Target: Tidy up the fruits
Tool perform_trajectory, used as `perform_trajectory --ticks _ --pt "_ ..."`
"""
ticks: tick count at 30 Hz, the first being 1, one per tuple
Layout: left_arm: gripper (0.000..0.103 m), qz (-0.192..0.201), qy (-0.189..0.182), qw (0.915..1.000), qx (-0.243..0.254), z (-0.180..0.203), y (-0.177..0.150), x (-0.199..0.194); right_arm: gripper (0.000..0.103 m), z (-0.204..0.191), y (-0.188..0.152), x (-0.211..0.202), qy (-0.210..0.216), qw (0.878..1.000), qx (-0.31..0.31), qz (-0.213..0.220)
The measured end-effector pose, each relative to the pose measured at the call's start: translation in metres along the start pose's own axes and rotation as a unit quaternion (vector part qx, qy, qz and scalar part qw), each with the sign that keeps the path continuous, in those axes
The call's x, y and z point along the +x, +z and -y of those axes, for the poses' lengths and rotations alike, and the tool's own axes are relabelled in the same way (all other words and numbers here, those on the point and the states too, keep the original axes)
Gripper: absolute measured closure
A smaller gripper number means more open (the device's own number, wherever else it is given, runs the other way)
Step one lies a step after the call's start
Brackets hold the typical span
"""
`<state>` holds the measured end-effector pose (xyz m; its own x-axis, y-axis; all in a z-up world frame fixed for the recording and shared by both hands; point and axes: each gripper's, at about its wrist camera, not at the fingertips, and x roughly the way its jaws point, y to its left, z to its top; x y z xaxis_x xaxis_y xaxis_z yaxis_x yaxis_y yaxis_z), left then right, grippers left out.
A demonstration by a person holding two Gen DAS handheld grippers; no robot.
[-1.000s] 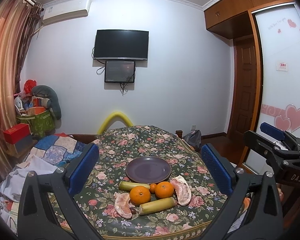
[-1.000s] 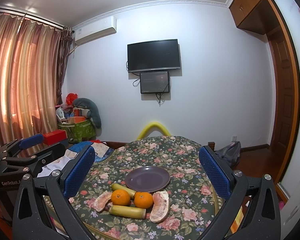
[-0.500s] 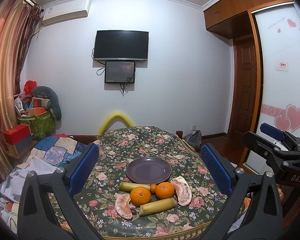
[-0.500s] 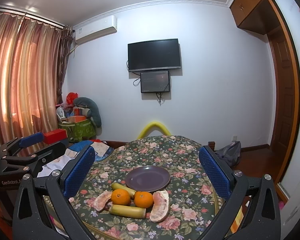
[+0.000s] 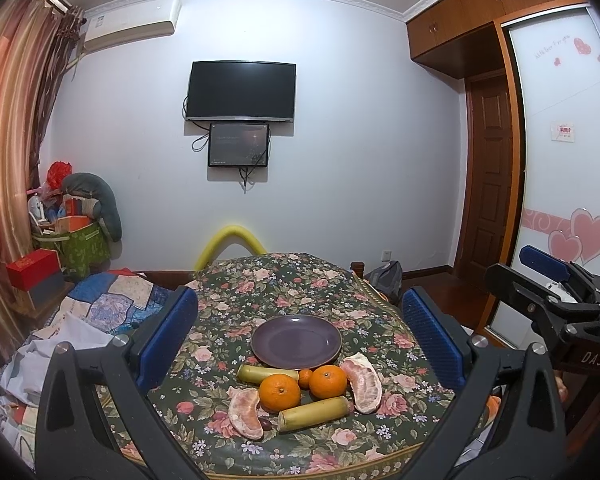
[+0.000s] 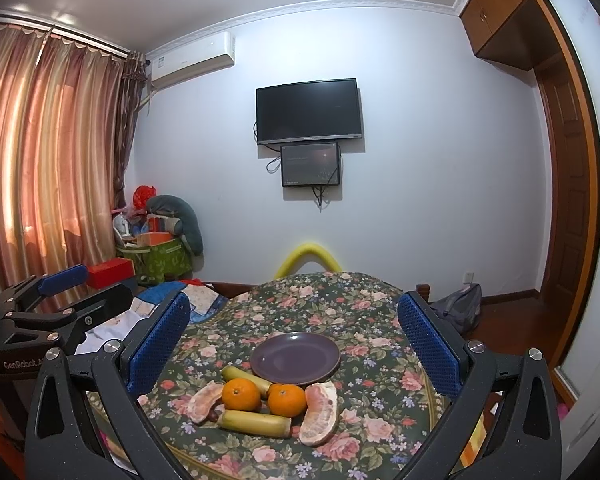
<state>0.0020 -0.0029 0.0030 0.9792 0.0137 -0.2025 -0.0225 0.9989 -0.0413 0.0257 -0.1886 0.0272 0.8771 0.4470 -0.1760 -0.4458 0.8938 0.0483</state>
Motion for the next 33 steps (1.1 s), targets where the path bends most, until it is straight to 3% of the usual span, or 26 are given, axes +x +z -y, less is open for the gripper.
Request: perform_trajectory --ticks 9,17,33 --pt "0.000 -0.006 0.002 1.0000 0.005 0.001 -0.006 0.006 0.000 0.000 -0.001 0.001 -0.001 1.000 0.000 -0.001" --pt "0.000 -0.022 0.008 0.9997 0.000 -0.009 -0.017 0.028 0.000 0.005 -0.012 0.020 -0.003 1.000 0.001 -0.026" --pt "0.000 -0.125 0.035 0.9915 -0.004 -0.054 -0.067 0.122 0.000 0.028 -0.058 0.092 -0.014 0.992 0.018 -0.121"
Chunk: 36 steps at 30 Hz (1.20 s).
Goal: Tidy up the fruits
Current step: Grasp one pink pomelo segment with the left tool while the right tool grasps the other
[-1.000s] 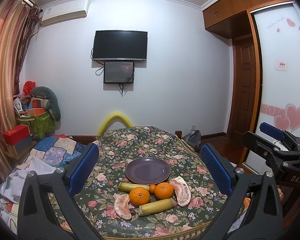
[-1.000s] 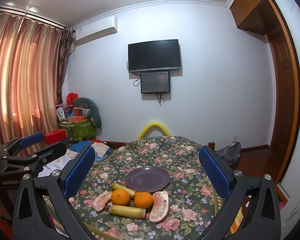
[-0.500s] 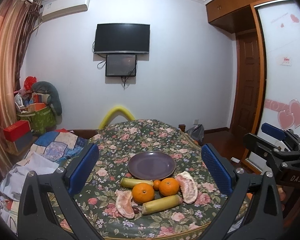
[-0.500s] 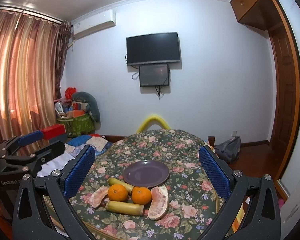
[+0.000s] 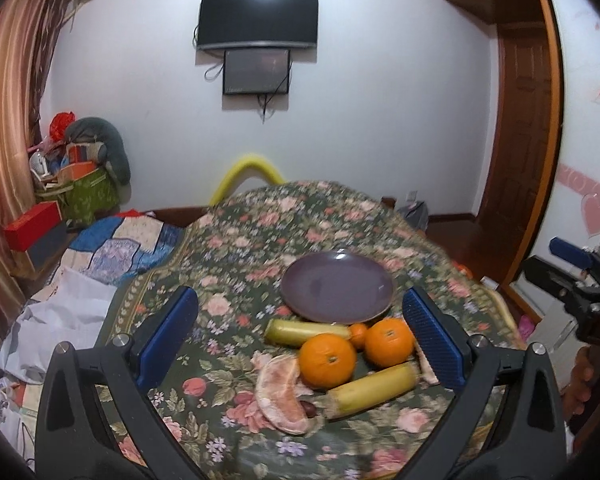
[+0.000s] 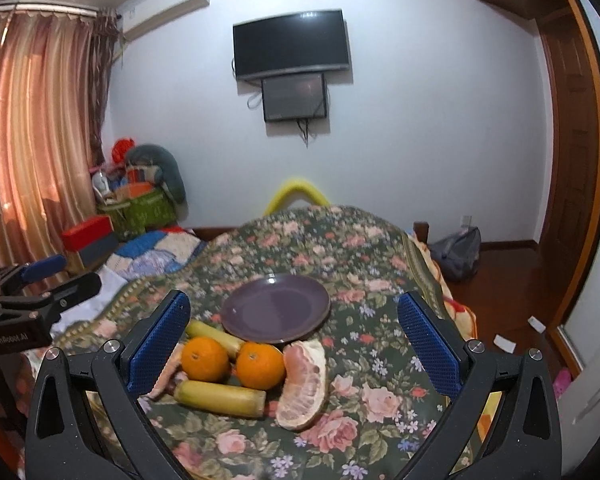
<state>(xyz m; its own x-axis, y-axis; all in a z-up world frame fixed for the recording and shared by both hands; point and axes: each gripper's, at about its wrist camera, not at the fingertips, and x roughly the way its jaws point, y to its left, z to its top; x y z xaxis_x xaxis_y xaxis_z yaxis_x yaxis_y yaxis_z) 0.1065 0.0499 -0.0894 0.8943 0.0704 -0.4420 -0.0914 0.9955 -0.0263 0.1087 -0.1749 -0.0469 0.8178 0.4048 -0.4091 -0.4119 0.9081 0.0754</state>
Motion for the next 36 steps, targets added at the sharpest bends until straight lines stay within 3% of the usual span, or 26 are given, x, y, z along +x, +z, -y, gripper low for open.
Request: perform_trajectory --ticks 4,6,8,14,17,27,30,36 --pt "0.000 -0.037 0.000 0.9993 -0.012 -0.015 -0.014 0.029 0.000 0.006 -0.008 0.023 -0.001 1.000 -0.002 -0.028" --pt "0.003 -0.062 -0.003 0.9978 -0.020 -0.022 -0.024 0.045 0.000 0.007 -0.012 0.031 -0.003 0.999 -0.006 -0.037" --pt "0.014 -0.086 -0.003 0.9960 -0.023 -0.026 -0.032 0.061 0.000 0.009 -0.020 0.043 -0.008 0.998 -0.013 -0.056" --pt "0.027 -0.150 -0.011 0.9880 -0.034 -0.036 -0.057 0.098 0.000 0.014 -0.041 0.078 -0.015 0.994 -0.020 -0.107" --pt "0.027 -0.171 -0.011 0.9846 -0.034 -0.037 -0.069 0.108 0.000 0.018 -0.053 0.093 -0.024 0.990 -0.025 -0.137" --pt "0.031 -0.210 -0.017 0.9767 -0.040 -0.042 -0.090 0.129 0.002 0.027 -0.076 0.122 -0.013 0.981 -0.014 -0.193" --pt "0.032 -0.217 -0.015 0.9754 -0.038 -0.042 -0.094 0.133 0.013 0.028 -0.077 0.126 -0.009 0.980 -0.008 -0.200" --pt "0.040 -0.218 -0.019 0.9751 -0.036 -0.039 -0.096 0.137 0.024 0.027 -0.080 0.130 0.001 0.978 -0.006 -0.211"
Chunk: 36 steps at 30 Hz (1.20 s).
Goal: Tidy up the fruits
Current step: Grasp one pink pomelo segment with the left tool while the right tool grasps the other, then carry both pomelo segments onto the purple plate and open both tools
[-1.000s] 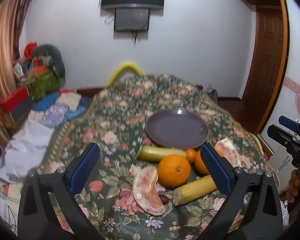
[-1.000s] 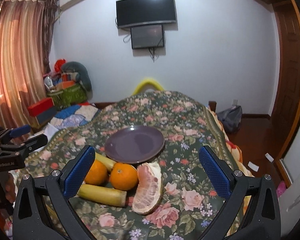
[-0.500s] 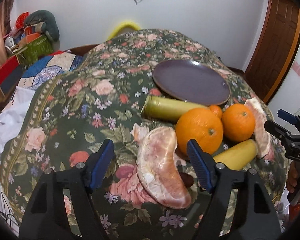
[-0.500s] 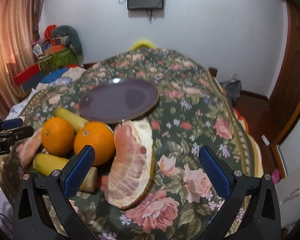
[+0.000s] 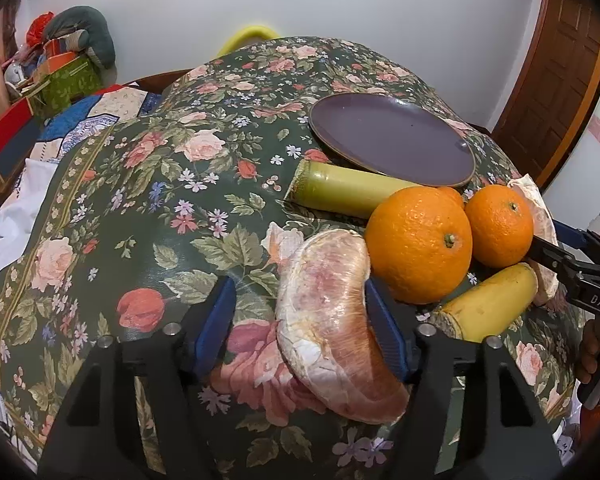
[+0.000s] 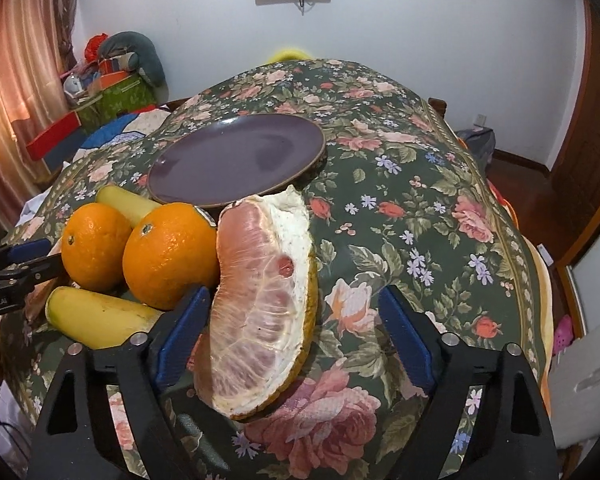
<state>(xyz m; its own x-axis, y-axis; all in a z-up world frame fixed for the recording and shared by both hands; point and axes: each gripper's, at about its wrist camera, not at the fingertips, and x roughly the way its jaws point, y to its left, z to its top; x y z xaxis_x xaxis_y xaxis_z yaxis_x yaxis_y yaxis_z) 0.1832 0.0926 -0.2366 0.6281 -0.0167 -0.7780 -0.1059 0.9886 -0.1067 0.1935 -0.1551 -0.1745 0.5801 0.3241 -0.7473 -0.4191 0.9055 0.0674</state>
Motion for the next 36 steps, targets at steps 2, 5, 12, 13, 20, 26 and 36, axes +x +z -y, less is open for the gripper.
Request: perform_trajectory --ticks 2,5,12,13,20,26,36 --pt "0.047 -0.001 -0.001 1.0000 0.005 0.003 0.000 0.001 0.030 -0.001 0.000 0.002 0.004 1.000 -0.002 -0.003" --pt "0.059 -0.005 -0.008 0.9998 0.016 0.007 -0.001 0.003 0.045 -0.002 0.000 0.004 0.015 1.000 -0.003 -0.006" --pt "0.060 -0.013 -0.002 0.9997 0.021 0.007 -0.001 0.002 0.061 -0.005 0.000 0.005 0.030 1.000 -0.001 -0.008" --pt "0.060 -0.016 0.000 0.9997 0.020 0.007 0.000 0.001 0.061 -0.004 0.000 0.004 0.032 0.999 0.001 -0.008" --pt "0.060 -0.002 0.007 1.0000 0.006 0.002 0.007 -0.015 0.076 -0.005 0.007 -0.006 0.034 0.999 -0.003 0.007" --pt "0.060 0.028 0.009 0.9996 0.002 0.003 0.018 -0.038 0.081 -0.008 0.012 -0.017 0.029 0.999 -0.011 0.021" --pt "0.061 0.077 -0.010 0.9969 0.013 0.023 0.048 -0.067 0.081 -0.004 0.034 -0.045 0.024 0.998 -0.004 0.064"
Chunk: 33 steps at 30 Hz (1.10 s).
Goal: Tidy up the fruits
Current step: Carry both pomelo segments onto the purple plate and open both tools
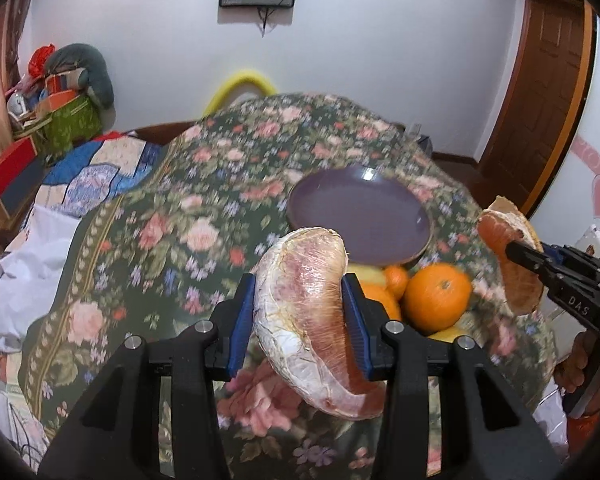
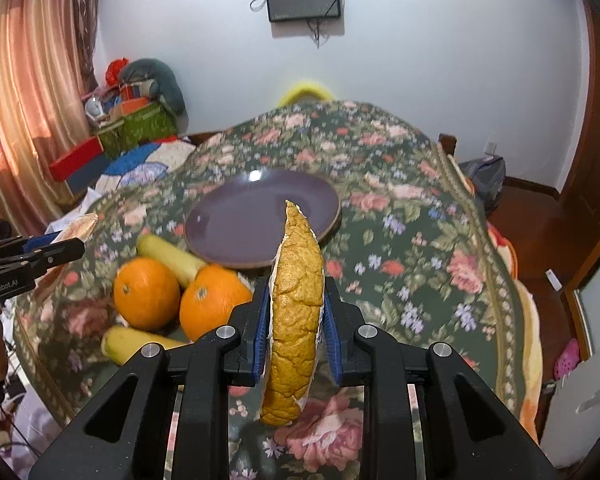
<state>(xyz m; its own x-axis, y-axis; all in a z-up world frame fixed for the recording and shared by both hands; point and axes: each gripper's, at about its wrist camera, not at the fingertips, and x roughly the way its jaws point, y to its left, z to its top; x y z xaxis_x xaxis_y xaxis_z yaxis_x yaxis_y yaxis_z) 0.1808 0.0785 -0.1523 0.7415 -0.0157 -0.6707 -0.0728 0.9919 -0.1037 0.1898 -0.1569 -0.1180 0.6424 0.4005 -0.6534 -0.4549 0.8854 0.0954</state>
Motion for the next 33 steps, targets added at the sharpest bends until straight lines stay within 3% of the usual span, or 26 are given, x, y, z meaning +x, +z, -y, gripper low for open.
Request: perform_trajectory --ticks 14,24,33 --pt "0.061 0.040 -0.025 0.9988 0.011 0.022 0.047 0.013 0.081 0.005 0.036 0.007 0.005 0.999 -0.001 0.043" --pt "0.061 0.033 -0.022 0.9989 0.024 0.027 0.070 0.051 0.081 0.004 0.058 0.042 0.016 0.999 -0.002 0.044" --pt "0.060 0.008 -0.019 0.9996 0.019 0.025 0.081 0.095 0.081 0.001 0.065 0.081 0.022 0.999 -0.017 0.015"
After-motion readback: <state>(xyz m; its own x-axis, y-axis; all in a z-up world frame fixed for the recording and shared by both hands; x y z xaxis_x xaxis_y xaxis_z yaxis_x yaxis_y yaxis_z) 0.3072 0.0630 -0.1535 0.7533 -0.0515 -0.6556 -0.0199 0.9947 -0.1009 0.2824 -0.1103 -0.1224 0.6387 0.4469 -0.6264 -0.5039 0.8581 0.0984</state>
